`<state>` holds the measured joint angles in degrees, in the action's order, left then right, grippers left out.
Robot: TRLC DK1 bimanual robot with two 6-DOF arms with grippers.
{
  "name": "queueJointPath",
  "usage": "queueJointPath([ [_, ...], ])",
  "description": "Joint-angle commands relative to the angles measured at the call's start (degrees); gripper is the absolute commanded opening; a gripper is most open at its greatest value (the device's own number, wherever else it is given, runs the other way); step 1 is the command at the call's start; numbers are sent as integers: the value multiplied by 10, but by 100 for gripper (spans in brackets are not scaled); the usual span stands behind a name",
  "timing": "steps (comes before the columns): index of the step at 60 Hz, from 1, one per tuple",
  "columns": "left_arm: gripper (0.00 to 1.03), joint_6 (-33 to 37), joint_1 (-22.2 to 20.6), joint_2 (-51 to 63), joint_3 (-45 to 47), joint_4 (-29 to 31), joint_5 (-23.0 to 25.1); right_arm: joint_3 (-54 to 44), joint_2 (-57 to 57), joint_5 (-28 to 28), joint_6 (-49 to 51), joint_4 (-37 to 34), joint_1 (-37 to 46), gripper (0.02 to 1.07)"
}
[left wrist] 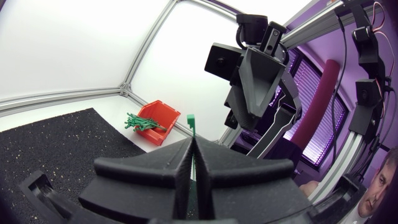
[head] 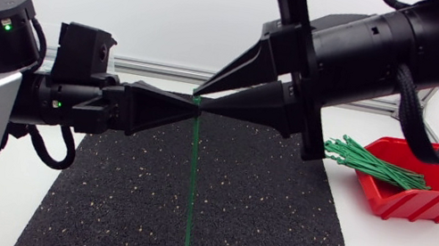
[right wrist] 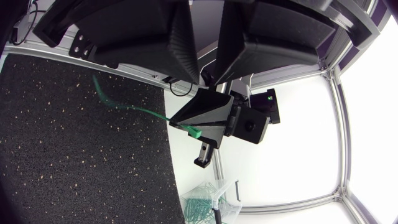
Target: Take a green cable tie from the red box, thread the tail through the head to close it, then place it in the transparent bin on the left.
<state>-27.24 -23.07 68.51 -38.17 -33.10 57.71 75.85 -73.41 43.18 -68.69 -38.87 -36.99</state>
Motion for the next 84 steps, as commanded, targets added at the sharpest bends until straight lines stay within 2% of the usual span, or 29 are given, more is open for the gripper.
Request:
queueJointPath([
  [1,4,-12,-4,-9,10,-11,-1,-16,11,-3,20,5,1,24],
  [9,4,-9,-3,-5,9,-11,-1,-21,17,4,47,2,5,25],
  [15,4,18,0,6,6,-12,0,-29,14,10,114,-15,23,33],
  [22,4,52,27,42,-11,-9,38,-27,-6,3,204,-62,34,45],
  [29,4,77,63,68,-30,-5,59,-18,-30,-20,290,-92,48,49],
  [38,4,102,96,90,-59,6,86,-11,-53,-70,396,-110,54,55],
  [40,4,105,106,94,-65,9,93,-11,-61,-94,439,-110,49,64],
  [45,4,111,121,104,-77,15,97,-11,-76,-117,515,-114,43,71],
  [48,4,115,124,111,-84,22,97,-10,-84,-153,566,-113,31,77],
  [59,4,131,131,131,-105,49,97,-19,-97,-227,686,-89,10,78],
  [63,4,148,131,141,-117,74,97,-18,-101,-260,739,-87,1,89],
  [69,4,152,134,159,-137,93,95,-25,-104,-321,816,-83,-22,90],
  [74,4,153,143,177,-160,112,95,-40,-104,-376,872,-58,-41,100],
  [84,4,178,149,178,-177,157,94,-54,-115,-418,997,-30,-69,100],
])
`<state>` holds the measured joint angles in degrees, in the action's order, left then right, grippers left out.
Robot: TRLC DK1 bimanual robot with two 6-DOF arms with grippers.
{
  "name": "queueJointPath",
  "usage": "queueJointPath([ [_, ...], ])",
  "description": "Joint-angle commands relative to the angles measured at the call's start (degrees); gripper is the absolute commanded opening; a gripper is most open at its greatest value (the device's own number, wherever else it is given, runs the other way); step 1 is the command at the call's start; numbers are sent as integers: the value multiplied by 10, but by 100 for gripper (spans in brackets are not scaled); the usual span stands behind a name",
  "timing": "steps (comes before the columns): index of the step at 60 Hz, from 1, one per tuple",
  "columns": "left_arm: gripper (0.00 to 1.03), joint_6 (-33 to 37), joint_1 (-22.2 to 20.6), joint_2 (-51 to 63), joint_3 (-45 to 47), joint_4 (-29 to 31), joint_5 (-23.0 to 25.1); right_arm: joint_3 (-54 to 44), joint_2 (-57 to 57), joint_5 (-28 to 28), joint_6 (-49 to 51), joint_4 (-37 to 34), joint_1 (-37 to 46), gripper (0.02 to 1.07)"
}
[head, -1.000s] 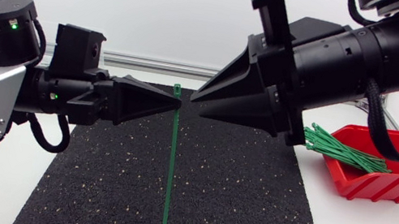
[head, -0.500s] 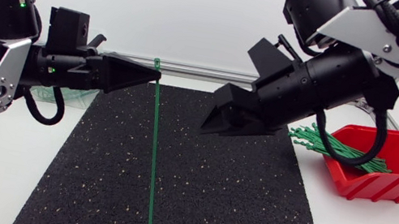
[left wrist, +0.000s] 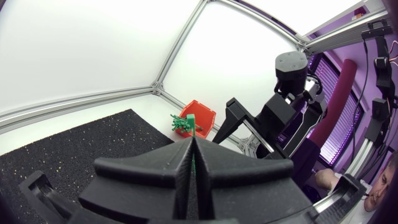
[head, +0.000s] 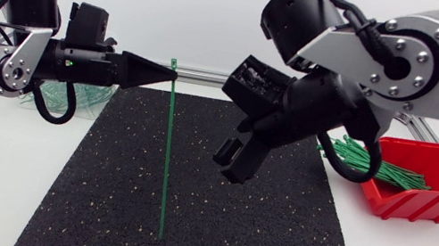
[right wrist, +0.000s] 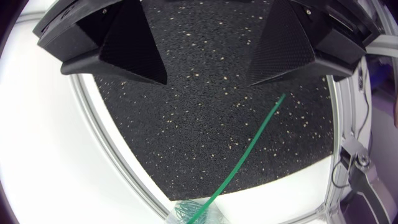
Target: Take a green cable tie from the red box, thread the tail through the head to close it, then place it in the transparent bin on the left.
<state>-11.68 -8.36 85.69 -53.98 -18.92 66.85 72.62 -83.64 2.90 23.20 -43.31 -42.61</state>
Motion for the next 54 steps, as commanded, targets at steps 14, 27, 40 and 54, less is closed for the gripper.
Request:
queueJointPath([
  [14,4,78,4,15,-39,87,-11,-89,6,-96,318,102,-79,99],
  [27,4,118,6,22,-61,142,-15,-141,15,-171,442,186,-133,95],
  [40,4,158,9,24,-81,196,-16,-216,21,-222,634,331,-172,103],
  [54,4,175,22,43,-95,216,-14,-280,-2,-253,795,519,-186,103],
])
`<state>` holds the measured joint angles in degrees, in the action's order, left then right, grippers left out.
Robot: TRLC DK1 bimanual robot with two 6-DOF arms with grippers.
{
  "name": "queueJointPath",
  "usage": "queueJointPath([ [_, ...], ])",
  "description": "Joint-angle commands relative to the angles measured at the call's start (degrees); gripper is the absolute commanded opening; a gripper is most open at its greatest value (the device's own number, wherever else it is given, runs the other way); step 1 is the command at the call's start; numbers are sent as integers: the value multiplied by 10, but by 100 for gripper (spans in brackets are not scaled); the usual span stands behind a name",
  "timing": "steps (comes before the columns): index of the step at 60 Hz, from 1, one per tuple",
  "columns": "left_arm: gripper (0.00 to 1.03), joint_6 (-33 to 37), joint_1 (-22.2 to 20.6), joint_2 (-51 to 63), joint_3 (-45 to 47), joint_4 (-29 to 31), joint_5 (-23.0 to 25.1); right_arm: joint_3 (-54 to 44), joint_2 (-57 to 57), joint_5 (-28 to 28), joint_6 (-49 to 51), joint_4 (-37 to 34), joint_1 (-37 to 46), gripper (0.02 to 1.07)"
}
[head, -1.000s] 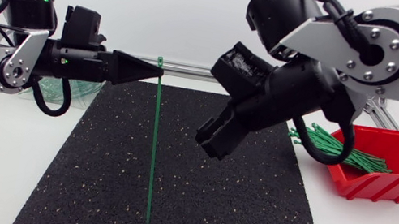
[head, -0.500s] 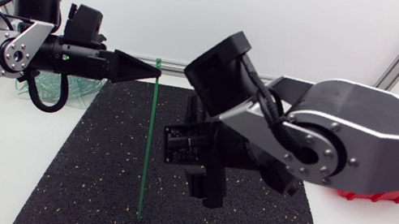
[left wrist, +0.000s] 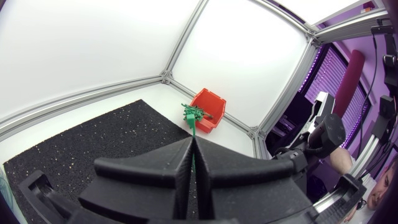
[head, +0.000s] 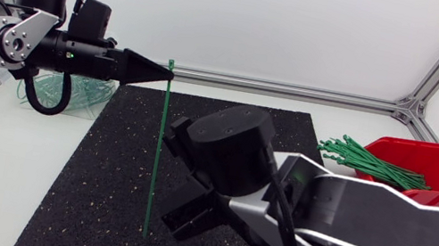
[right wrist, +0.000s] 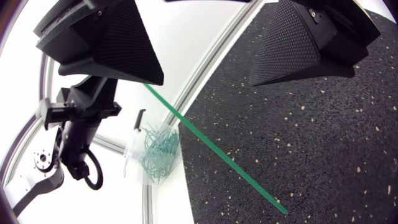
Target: Take a green cable tie from the red box, thread the tail through the head to close it, then place it in the transparent bin on the left.
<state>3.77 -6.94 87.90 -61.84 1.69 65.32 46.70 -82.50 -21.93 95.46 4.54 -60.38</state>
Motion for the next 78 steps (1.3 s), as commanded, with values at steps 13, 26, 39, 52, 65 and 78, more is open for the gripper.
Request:
queueJointPath([
  [13,4,74,17,38,-40,70,10,-39,-53,1,137,123,-19,103],
  [26,4,106,26,68,-70,115,27,-33,-121,22,177,200,-20,103],
  [39,4,124,27,74,-71,130,36,-10,-171,43,183,230,-25,103],
  [52,4,142,31,86,-85,147,35,8,-211,68,183,241,-25,103],
  [65,4,181,34,113,-113,194,35,7,-234,103,203,254,-23,103],
  [78,4,187,40,126,-124,198,33,9,-266,128,222,281,-24,103],
])
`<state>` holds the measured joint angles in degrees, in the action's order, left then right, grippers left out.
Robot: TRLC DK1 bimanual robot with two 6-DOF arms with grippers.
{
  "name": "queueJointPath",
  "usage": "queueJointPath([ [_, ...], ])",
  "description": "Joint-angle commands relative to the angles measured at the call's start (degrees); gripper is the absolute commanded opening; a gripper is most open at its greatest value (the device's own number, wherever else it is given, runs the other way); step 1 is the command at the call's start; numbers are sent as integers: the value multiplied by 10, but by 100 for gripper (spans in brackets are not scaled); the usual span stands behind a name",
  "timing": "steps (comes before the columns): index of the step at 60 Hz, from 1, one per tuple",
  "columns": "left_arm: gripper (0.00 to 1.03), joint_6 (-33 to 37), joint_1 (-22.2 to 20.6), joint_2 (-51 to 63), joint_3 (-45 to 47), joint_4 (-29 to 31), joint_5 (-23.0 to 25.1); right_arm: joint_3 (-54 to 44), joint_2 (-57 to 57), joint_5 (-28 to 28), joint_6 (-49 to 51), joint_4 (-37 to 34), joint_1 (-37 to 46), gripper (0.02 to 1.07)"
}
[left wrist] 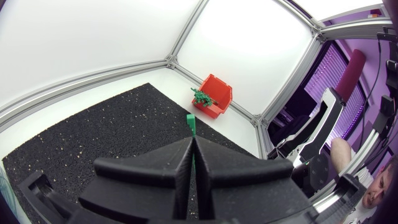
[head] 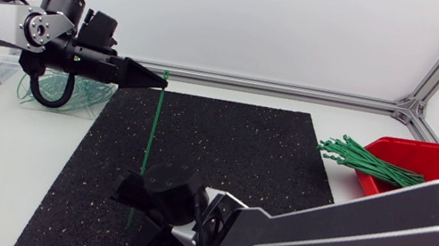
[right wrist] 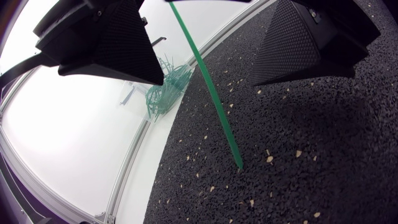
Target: Take a green cable tie from the red box, thread the tail through the head to close it, then place it in the transparent bin on the left.
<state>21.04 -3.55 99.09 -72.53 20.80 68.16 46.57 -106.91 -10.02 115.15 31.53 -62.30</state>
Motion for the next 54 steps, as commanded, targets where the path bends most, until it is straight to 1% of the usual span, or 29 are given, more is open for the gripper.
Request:
queueJointPath([
  [1,4,16,6,14,-17,8,6,12,-24,9,25,13,-5,103],
  [13,4,21,7,22,-26,17,6,27,-48,25,26,31,-10,102],
  [18,4,21,6,22,-27,18,5,28,-58,31,26,52,-12,101],
  [21,4,24,6,26,-29,18,5,29,-59,33,24,56,-14,93],
  [23,4,24,7,30,-31,19,5,28,-59,36,24,63,-15,91],
  [26,4,26,7,35,-35,21,5,27,-61,36,24,66,-15,84],
  [29,4,28,10,40,-38,21,5,21,-61,37,23,69,-16,69],
  [32,4,30,11,44,-43,25,6,15,-59,41,22,71,-17,50],
  [34,4,34,11,44,-45,29,5,14,-58,42,22,71,-17,42],
  [54,4,37,9,49,-56,41,5,-7,-58,44,16,77,-25,41],
])
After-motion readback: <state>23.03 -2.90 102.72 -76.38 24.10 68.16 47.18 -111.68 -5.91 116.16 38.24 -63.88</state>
